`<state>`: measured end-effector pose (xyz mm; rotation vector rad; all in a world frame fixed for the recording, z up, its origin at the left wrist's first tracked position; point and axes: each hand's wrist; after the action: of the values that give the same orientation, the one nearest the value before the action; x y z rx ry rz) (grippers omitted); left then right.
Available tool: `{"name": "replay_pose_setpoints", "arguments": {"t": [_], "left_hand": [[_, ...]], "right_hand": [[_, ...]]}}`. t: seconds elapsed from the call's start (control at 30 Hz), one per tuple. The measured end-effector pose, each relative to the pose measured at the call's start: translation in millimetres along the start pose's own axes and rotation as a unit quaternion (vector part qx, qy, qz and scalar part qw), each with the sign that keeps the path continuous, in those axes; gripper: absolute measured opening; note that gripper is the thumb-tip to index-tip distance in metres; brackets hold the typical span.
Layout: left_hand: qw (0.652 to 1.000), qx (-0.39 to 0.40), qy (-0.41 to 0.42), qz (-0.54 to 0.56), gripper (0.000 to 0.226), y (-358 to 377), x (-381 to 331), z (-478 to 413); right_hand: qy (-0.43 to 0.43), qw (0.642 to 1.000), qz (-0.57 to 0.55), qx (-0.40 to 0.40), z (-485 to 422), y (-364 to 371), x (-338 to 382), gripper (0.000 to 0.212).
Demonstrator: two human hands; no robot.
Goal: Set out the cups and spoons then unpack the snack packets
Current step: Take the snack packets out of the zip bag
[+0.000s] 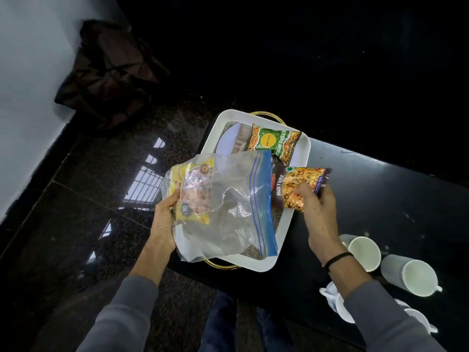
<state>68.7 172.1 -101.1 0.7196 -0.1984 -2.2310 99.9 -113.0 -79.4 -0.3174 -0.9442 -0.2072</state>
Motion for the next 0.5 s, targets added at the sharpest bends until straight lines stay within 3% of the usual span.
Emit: {"name": "replay_pose_setpoints", "arguments": {"t": [0.27,0.33,0.5], "left_hand": [[1.0,0.002,-0.001,0.008,0.032,-3,-2,-3],[1.0,-0.01,0.011,0.0,0.037,-2,-3,-3],[1.0,-0.018,0.017,-0.002,0.03,3,0,-2]], "right_hand": [[0.062,0.981,0.061,0.176,-13,26,-4,0.023],[0.052,0.975,0.136,0.17,-14,26,-5,0.026],[-0.059,0.959,0.269,0.064,-5,12,1,0.038]]}}
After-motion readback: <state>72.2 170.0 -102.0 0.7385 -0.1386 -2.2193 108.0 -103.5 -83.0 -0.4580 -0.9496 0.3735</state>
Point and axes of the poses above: each hand's wrist, its own z-axis away from the middle knuckle, its own y-axis out of the palm, x = y × z, and after that the axes turned 1 degree about -y, right-handed
